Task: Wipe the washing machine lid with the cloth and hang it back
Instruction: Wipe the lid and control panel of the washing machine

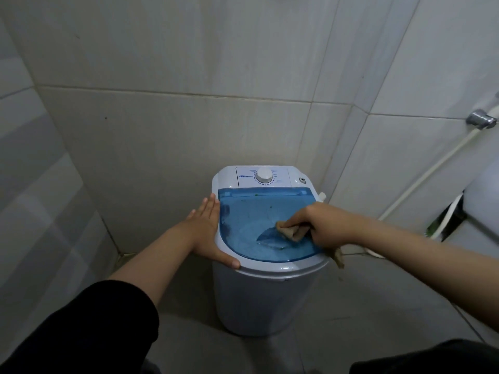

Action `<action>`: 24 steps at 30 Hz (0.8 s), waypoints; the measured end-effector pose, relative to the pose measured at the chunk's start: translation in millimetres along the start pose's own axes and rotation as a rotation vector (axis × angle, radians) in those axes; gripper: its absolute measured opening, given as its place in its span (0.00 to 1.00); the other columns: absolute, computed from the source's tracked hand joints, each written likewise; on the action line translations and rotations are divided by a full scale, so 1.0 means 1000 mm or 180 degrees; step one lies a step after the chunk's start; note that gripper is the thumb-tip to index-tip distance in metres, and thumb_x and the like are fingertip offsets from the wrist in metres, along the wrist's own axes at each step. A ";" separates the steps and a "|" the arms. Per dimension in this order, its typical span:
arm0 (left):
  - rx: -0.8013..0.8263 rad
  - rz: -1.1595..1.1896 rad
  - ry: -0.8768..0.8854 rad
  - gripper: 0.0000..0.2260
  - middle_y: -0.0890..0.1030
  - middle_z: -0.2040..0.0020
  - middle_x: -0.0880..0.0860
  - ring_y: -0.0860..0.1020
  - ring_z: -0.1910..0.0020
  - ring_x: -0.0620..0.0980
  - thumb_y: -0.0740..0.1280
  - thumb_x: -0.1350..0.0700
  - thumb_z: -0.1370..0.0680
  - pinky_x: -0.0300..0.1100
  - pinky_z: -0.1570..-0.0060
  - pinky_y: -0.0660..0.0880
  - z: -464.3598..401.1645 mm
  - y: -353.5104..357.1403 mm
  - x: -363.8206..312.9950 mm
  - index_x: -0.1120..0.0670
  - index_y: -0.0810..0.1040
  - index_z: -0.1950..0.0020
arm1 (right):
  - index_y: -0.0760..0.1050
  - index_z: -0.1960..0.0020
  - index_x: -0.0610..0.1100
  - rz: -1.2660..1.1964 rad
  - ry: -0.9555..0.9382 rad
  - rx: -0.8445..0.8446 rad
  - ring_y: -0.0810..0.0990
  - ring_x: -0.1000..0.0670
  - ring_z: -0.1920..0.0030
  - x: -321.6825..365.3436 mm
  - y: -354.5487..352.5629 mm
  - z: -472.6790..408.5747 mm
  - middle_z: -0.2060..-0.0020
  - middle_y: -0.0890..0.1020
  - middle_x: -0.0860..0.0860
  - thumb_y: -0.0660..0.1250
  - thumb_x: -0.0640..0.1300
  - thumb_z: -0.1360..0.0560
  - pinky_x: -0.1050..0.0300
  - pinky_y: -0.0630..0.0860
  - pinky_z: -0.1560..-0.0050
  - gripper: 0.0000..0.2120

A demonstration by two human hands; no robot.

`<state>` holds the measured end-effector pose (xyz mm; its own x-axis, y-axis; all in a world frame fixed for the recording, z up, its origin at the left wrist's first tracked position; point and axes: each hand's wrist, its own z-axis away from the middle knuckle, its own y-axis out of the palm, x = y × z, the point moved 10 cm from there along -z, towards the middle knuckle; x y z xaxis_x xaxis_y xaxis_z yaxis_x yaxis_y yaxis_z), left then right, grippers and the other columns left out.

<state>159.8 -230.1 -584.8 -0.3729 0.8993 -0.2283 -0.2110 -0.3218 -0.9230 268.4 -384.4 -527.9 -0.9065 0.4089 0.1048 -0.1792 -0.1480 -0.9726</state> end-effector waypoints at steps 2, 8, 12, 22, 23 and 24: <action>-0.0001 0.0000 -0.0015 0.67 0.29 0.24 0.56 0.32 0.25 0.54 0.71 0.28 0.42 0.53 0.26 0.39 0.000 0.000 0.000 0.58 0.29 0.26 | 0.76 0.38 0.51 -0.0153 -0.0036 0.0043 0.78 0.51 0.45 0.004 -0.017 -0.005 0.44 0.82 0.53 0.57 0.29 0.35 0.61 0.74 0.45 0.30; 0.0036 -0.0016 -0.0009 0.68 0.29 0.24 0.56 0.32 0.25 0.54 0.70 0.27 0.43 0.53 0.25 0.39 -0.003 0.002 0.001 0.57 0.28 0.26 | 0.76 0.40 0.50 -0.0053 -0.0207 -0.0710 0.79 0.49 0.47 0.024 -0.059 -0.060 0.47 0.82 0.51 0.57 0.28 0.35 0.56 0.75 0.51 0.30; 0.0024 0.0022 0.0014 0.67 0.28 0.25 0.55 0.31 0.25 0.53 0.71 0.28 0.43 0.52 0.25 0.38 -0.005 0.003 0.003 0.57 0.27 0.27 | 0.75 0.39 0.48 0.0194 -0.0323 -0.0685 0.78 0.46 0.43 0.035 -0.051 -0.098 0.44 0.81 0.50 0.58 0.28 0.33 0.49 0.77 0.49 0.27; 0.0012 0.0071 0.0075 0.67 0.26 0.26 0.54 0.30 0.26 0.53 0.70 0.27 0.43 0.52 0.25 0.37 -0.009 0.006 0.007 0.56 0.26 0.27 | 0.70 0.32 0.49 0.0200 -0.0336 -0.0934 0.73 0.45 0.35 0.028 -0.017 -0.090 0.33 0.75 0.51 0.59 0.29 0.34 0.53 0.73 0.42 0.33; 0.0010 0.0074 0.0076 0.67 0.26 0.26 0.54 0.29 0.26 0.53 0.70 0.27 0.43 0.52 0.25 0.37 -0.009 0.007 0.007 0.56 0.26 0.27 | 0.70 0.32 0.50 0.0169 -0.0354 -0.0945 0.73 0.45 0.34 0.028 -0.016 -0.085 0.32 0.74 0.52 0.59 0.29 0.35 0.53 0.73 0.42 0.33; 0.0005 0.0069 0.0075 0.67 0.26 0.26 0.54 0.29 0.26 0.53 0.70 0.27 0.43 0.52 0.25 0.37 -0.009 0.006 0.006 0.56 0.26 0.27 | 0.70 0.32 0.50 0.0154 -0.0382 -0.0934 0.73 0.46 0.34 0.029 -0.014 -0.080 0.32 0.73 0.53 0.60 0.28 0.35 0.53 0.74 0.42 0.34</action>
<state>164.2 -223.7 -594.8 -0.3559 0.8989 -0.2555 -0.2045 -0.3417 -0.9173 275.4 -298.3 -528.3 -0.9531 0.2959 0.0637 -0.0328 0.1084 -0.9936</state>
